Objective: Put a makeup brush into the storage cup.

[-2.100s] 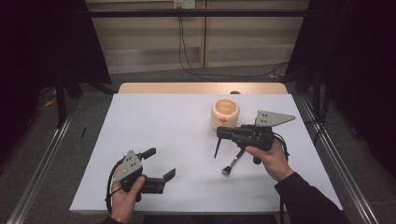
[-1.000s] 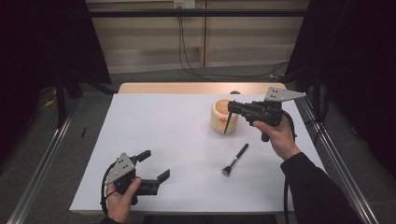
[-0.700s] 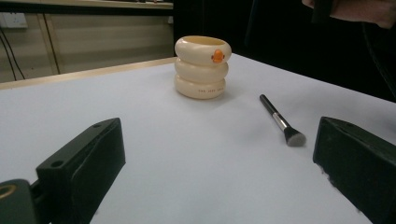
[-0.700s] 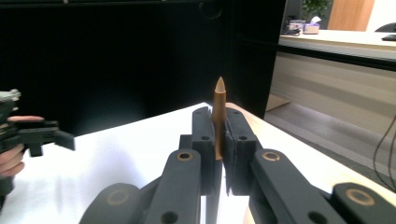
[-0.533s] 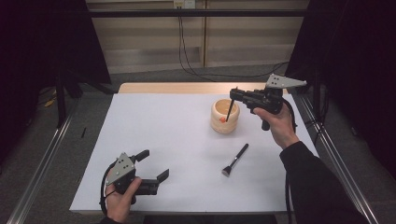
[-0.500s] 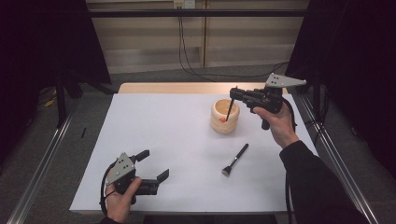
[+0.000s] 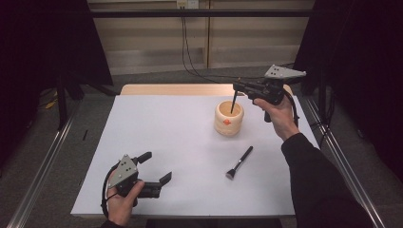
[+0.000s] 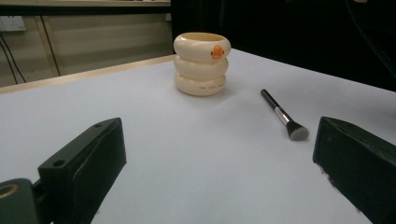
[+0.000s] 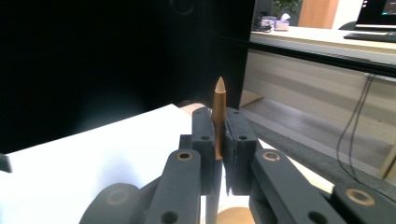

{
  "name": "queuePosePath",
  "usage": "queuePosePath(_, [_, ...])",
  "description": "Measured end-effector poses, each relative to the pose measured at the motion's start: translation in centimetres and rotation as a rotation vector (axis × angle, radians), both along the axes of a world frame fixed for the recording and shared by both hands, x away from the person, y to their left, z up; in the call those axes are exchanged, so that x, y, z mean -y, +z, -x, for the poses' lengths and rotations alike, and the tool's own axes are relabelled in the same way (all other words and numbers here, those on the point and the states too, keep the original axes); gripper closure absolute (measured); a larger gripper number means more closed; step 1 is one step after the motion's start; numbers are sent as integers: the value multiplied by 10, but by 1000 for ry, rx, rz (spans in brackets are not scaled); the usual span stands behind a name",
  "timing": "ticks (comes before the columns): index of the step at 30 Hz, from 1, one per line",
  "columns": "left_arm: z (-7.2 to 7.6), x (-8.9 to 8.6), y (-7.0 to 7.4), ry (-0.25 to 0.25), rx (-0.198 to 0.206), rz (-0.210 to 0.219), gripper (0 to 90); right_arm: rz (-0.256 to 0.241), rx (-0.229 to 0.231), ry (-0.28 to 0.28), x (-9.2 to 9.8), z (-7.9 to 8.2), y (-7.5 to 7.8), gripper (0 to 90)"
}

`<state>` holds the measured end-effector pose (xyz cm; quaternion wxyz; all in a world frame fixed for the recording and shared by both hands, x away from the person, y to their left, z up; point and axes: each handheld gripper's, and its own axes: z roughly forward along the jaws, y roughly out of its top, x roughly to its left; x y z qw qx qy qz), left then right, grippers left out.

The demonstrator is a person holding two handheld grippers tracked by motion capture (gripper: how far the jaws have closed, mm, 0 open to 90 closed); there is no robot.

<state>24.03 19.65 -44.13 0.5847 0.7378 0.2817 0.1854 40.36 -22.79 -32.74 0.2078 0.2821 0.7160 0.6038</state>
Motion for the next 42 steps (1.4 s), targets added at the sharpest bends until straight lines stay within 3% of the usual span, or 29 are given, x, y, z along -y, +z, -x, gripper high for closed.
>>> queuePosePath(13, [0, 0, 1, 4, 2, -14, 25, 26, -29, -19, -5, -15, -20, 845])
queuePosePath(20, [-1, -2, 2, 9, 11, -21, 25, 35, -36, -32, -5, -16, -25, 845])
queuePosePath(26, [-1, -4, 2, 27, 7, 3, 25, 38, -47, -25, -4, -15, -35, 845])
queuePosePath(28, [-2, -4, 2, 19, 11, -16, 25, 39, -57, -30, -3, -15, -40, 845])
queuePosePath(42, [-1, -3, 2, 15, 12, -23, 25, 20, -82, -53, 1, -11, -65, 844])
